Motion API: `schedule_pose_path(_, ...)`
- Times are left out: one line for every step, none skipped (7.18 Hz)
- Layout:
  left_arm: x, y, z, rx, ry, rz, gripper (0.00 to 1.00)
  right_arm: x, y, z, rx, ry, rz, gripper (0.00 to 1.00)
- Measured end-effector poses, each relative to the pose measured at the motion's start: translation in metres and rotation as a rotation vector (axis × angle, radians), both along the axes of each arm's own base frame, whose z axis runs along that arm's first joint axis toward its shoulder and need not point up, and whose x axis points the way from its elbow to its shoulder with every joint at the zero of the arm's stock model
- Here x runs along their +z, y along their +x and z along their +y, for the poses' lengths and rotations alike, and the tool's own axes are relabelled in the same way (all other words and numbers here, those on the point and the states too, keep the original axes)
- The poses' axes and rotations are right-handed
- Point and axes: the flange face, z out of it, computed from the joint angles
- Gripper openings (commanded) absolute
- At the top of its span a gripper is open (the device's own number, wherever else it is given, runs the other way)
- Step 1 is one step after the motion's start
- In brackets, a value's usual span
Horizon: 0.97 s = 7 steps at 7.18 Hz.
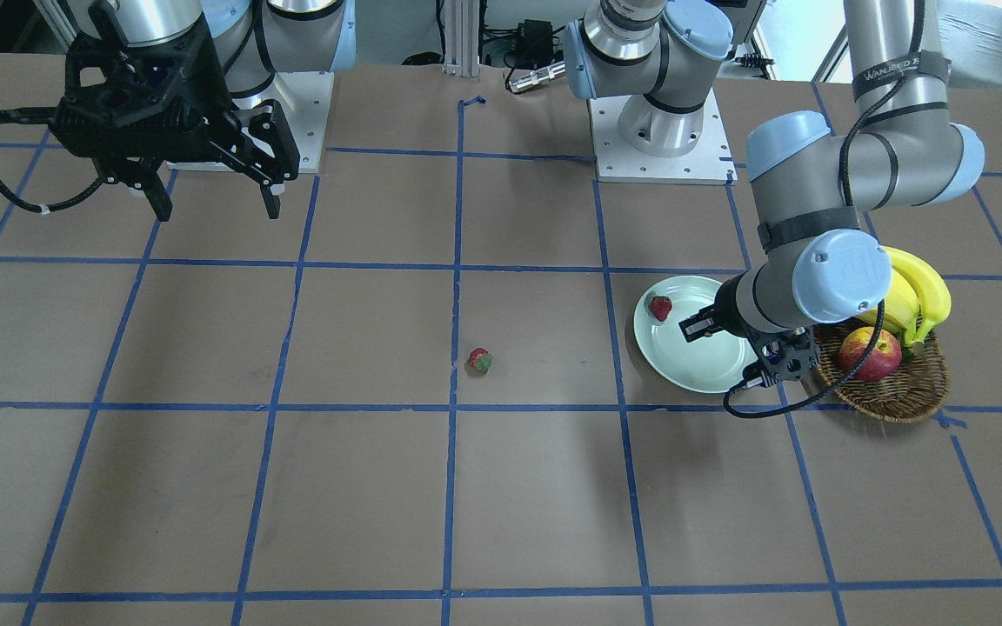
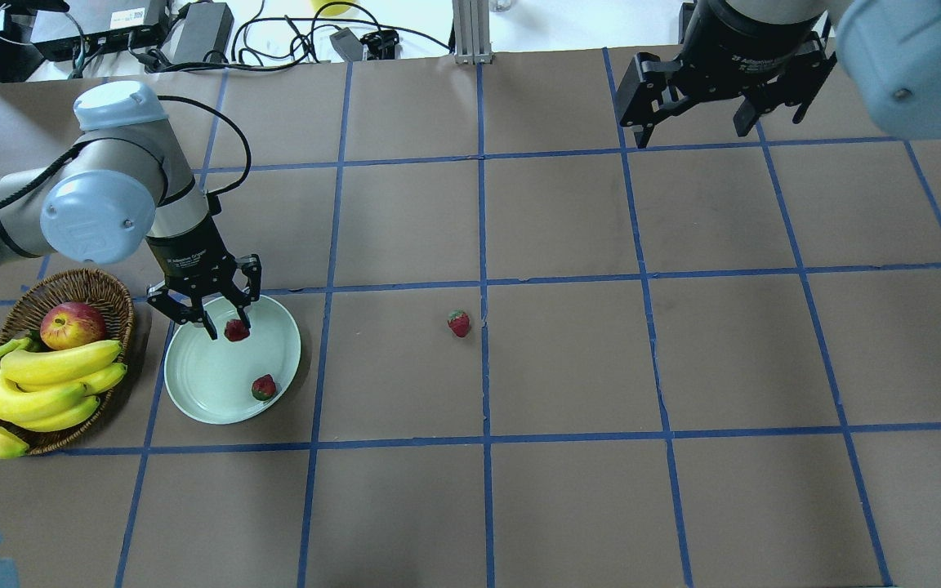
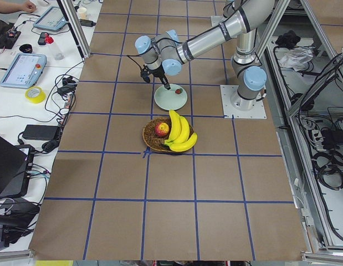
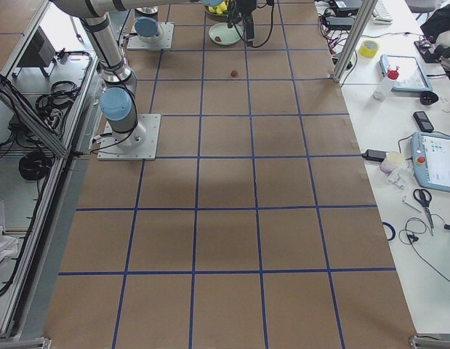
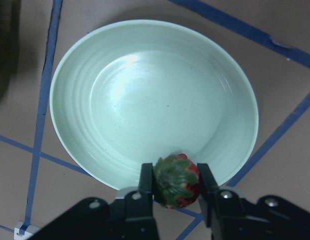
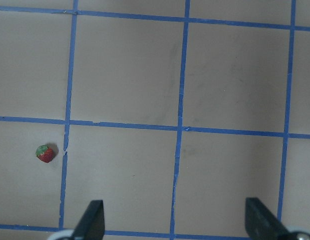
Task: Collect all strawberries into plate
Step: 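Carry the strawberry over the plate and open the left gripper, then move the left gripper back to the last strawberry on the table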
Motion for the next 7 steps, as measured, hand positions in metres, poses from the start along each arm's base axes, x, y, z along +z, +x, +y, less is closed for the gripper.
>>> schedule_pose_path(0.003,-0.002,0.000,-0.003,-0.007,0.003,1.00,0.000,0.000,0.000,0.000,0.000,0.000,1.00)
schedule_pose_path(0.010,-0.013,0.001,-0.017,-0.023,0.008,1.00,0.000,0.000,0.000,0.000,0.000,0.000,1.00)
schedule_pose_path(0.017,-0.039,0.002,-0.028,-0.044,0.025,1.00,0.000,0.000,0.000,0.000,0.000,0.000,1.00)
schedule_pose_path(0.025,-0.075,0.003,-0.033,-0.075,0.045,1.00,0.000,0.000,0.000,0.000,0.000,0.000,1.00)
schedule_pose_path(0.031,-0.116,0.000,-0.053,-0.133,0.056,1.00,0.000,0.000,0.000,0.000,0.000,0.000,1.00)
schedule_pose_path(0.034,-0.150,-0.001,-0.080,-0.195,0.070,1.00,0.000,0.000,0.000,0.000,0.000,0.000,1.00)
schedule_pose_path(0.034,-0.177,0.000,-0.078,-0.235,0.078,1.00,0.000,0.000,0.000,0.000,0.001,0.000,1.00)
